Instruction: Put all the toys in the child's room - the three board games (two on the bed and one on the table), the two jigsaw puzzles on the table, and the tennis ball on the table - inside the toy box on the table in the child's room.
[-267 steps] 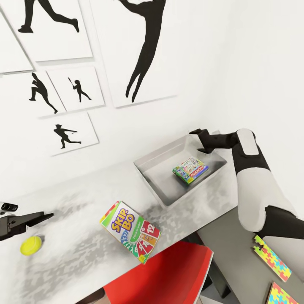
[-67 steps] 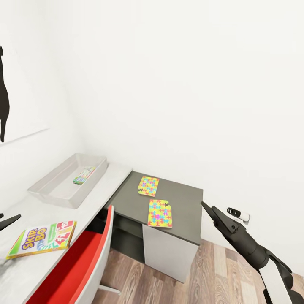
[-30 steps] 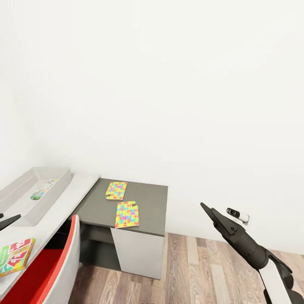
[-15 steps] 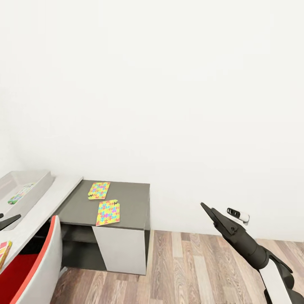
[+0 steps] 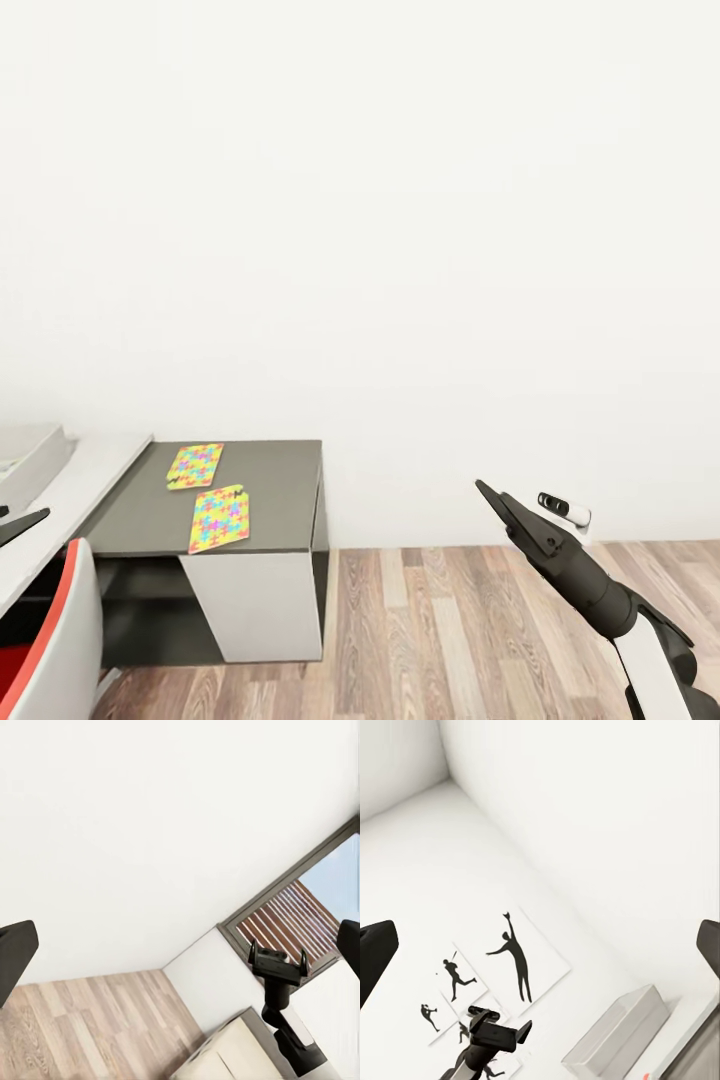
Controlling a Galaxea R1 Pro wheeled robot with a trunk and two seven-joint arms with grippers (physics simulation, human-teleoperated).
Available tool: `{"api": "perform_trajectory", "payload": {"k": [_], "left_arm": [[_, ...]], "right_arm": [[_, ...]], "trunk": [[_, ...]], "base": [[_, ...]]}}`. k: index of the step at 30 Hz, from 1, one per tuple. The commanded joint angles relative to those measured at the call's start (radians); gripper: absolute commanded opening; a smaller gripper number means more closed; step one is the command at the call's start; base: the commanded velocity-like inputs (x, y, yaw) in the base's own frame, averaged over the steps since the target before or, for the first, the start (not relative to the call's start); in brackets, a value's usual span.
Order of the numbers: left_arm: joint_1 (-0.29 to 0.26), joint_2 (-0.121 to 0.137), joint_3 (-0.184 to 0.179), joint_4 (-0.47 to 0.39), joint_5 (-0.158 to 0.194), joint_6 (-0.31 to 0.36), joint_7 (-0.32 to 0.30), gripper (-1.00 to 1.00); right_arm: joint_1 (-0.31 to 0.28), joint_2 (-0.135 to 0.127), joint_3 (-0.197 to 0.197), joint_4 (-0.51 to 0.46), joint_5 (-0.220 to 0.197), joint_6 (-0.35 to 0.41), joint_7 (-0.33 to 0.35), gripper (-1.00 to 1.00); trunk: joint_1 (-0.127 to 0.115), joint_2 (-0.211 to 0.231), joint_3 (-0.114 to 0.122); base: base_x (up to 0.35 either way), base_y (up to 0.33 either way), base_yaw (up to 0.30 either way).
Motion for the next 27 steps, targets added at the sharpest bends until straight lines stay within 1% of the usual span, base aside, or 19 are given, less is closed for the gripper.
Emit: {"api": "perform_trajectory", "payload": {"k": [1,22,24,27], "left_arm": [[0.000,0.000,0.001,0.000,-0.001,0.011,-0.004,1.00],[0.000,-0.003,-0.005,-0.005,-0.001,0.009,-0.004,1.00],[0.000,-0.003,-0.008,-0.005,-0.001,0.009,-0.004,1.00],[0.000,-0.003,-0.023,-0.009,-0.001,0.009,-0.004,1.00]], "right_arm": [[-0.001,0.000,0.000,0.000,-0.005,0.008,0.000,1.00],[-0.001,0.000,-0.001,0.001,-0.004,0.008,0.000,1.00],[-0.001,0.000,-0.001,0.001,-0.004,0.008,0.000,1.00],[-0.001,0.000,-0.001,0.001,-0.004,0.008,0.000,1.00]], "trunk": [[0.001,-0.002,-0.001],[0.001,-0.002,0.018],[0.001,-0.002,0.020],[0.001,-0.002,0.023]], "base": [[0.000,0.000,-0.255],[0.000,0.000,-0.255],[0.000,0.000,-0.254],[0.000,0.000,-0.254]]}}
